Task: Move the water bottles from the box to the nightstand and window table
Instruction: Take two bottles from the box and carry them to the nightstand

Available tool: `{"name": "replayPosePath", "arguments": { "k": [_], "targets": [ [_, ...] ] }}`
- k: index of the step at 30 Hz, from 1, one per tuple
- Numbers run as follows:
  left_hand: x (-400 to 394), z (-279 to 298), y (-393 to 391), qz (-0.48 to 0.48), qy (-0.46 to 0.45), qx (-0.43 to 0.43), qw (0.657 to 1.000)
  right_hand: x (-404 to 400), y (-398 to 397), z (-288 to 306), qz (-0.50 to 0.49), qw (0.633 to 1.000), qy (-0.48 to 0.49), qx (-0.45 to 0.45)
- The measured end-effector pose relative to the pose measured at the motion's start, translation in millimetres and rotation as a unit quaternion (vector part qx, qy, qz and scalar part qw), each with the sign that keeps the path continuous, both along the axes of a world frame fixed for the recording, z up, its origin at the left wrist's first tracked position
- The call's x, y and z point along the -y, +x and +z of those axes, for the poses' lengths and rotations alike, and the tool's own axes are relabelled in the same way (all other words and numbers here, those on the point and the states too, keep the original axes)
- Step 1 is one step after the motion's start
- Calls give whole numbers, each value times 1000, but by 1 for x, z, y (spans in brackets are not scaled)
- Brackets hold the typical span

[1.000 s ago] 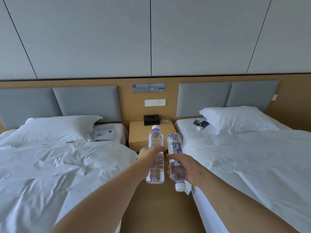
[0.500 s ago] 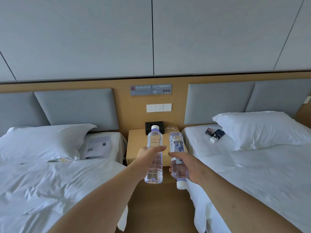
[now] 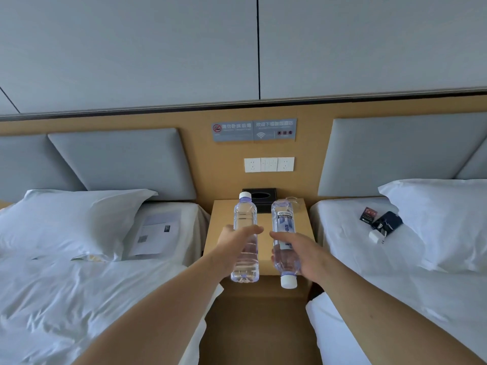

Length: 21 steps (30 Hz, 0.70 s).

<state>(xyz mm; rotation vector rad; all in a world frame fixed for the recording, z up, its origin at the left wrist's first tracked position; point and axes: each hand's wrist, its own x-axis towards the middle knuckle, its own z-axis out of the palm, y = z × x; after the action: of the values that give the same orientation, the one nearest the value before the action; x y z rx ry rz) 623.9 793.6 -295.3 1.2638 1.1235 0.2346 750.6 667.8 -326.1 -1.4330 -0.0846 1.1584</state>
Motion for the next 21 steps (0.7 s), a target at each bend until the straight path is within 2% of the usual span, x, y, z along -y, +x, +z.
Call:
{"name": "replayPosePath", "arguments": {
  "k": [4, 9, 15, 18, 21],
  "targets": [
    [-39, -21, 33, -3, -14, 11, 1000, -32, 32, -15, 1, 1000, -21, -13],
    [-103, -49, 76, -27, 0, 18, 999, -82, 74, -33, -20, 998, -64, 11],
    [-197, -65, 129, -25, -69, 49, 996, -163, 122, -37, -41, 992, -120, 5],
    [-236, -71, 149, -52, -89, 35, 994, -198, 139, -41, -27, 987, -158, 7],
    [-257, -75, 163, -69, -94, 16, 993, -219, 152, -49, 12, 977, -208, 47]
  ]
}}
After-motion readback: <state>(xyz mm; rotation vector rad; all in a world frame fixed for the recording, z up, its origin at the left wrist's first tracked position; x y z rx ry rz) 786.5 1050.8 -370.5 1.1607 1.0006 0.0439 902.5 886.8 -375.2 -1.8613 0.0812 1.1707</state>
